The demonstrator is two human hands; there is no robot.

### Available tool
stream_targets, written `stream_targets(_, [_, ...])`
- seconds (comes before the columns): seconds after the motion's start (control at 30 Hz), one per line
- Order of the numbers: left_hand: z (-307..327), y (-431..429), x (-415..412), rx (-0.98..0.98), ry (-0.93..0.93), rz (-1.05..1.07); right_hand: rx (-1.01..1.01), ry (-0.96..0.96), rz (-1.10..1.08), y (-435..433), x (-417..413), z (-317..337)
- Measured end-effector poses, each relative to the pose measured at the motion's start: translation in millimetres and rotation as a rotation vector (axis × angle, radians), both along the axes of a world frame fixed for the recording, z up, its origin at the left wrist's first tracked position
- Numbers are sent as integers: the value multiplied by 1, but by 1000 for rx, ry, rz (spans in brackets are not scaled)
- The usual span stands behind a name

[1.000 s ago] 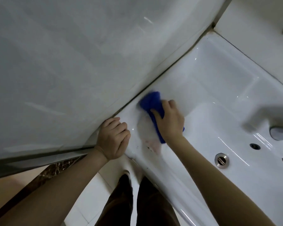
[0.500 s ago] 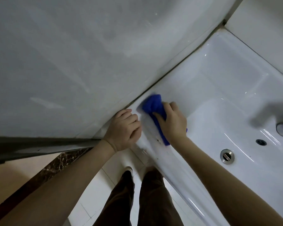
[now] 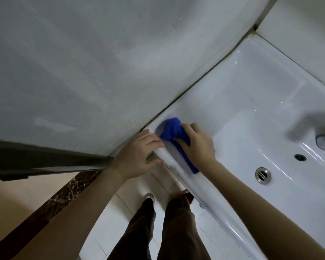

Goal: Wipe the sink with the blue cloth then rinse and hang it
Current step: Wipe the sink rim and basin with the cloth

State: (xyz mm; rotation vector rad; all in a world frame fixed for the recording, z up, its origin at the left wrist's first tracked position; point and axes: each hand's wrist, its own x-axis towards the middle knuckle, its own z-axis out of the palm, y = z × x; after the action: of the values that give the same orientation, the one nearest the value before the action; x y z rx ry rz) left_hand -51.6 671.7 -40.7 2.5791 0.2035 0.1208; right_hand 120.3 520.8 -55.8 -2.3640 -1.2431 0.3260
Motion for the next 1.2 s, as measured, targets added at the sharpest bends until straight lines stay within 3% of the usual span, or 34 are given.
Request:
stream_targets(0.07, [-1, 0, 0, -11, -18, 6, -29, 6, -18, -2, 22, 0])
stream_targets(0.17, [-2, -1, 1, -32, -50, 22, -32, 80, -358, 19, 58, 6])
stream_targets(0.23, [-2, -2, 1, -44, -54, 32, 0, 112, -455, 28, 57, 8])
stream_targets(0.43, [4, -3, 0, -28, 1, 25, -82, 129, -7, -20, -9, 10])
stream_targets(0.67, [-1, -2, 5, -107, -12, 64, -263, 473, -165, -137, -25, 36])
stream_targets(0.87, [-1, -1, 5, -68, 18, 54, -144, 410, -150, -67, -24, 22])
stream_targets(1.0, [6, -7, 2, -69, 9, 165, -111, 361, -96, -13, -24, 14])
stream_targets(1.2, [11, -8, 1, -112, 37, 220, -211, 547, -77, -110, -19, 30])
